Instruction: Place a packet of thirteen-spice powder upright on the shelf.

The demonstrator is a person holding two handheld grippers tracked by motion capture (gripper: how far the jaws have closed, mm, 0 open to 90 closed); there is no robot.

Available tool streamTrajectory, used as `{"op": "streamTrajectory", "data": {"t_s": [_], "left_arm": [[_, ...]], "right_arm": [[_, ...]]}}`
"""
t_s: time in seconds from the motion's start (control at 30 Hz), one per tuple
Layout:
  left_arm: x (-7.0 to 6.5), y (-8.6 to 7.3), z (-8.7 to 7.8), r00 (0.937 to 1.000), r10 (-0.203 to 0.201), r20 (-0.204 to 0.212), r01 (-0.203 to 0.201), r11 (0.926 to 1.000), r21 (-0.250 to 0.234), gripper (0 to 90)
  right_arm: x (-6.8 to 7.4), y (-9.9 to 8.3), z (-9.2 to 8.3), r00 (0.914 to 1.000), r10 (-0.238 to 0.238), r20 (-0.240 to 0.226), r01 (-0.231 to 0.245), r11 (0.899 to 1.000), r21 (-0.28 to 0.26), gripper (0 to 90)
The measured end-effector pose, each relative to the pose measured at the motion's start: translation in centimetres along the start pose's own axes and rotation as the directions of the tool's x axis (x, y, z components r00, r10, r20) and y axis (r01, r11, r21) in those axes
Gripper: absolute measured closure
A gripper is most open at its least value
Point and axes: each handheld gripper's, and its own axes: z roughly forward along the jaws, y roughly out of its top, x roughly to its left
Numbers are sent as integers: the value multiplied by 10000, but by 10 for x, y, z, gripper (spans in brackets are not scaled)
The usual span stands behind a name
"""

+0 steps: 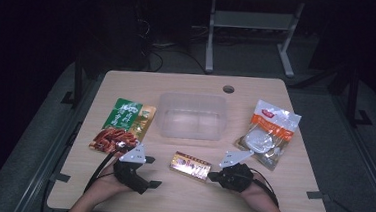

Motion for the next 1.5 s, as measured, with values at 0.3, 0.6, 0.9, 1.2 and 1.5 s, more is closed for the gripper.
{"op": "streamTrajectory", "data": {"t_s": [0.3,0.6,0.9,1.2,1.5], "left_arm": [[0,0,1,10000,-13,14,13,10000,-5,139],[0,1,1,10000,-11,29,11,10000,-19,139],[-2,1,2,10000,1,77,-1,10000,-19,139],[-2,3,3,10000,-22,83,23,9999,-167,139],[11,15,5,9988,-71,-477,54,9993,-358,137]], "right_arm": [[4,1,2,9998,-50,-186,51,9999,86,898],[24,6,15,9948,-536,-862,571,9976,385,897],[9,7,19,9992,-364,-138,371,9976,582,898],[-14,14,23,9990,89,449,-105,9993,371,898],[-21,16,21,9983,288,506,-300,9993,221,869]]}}
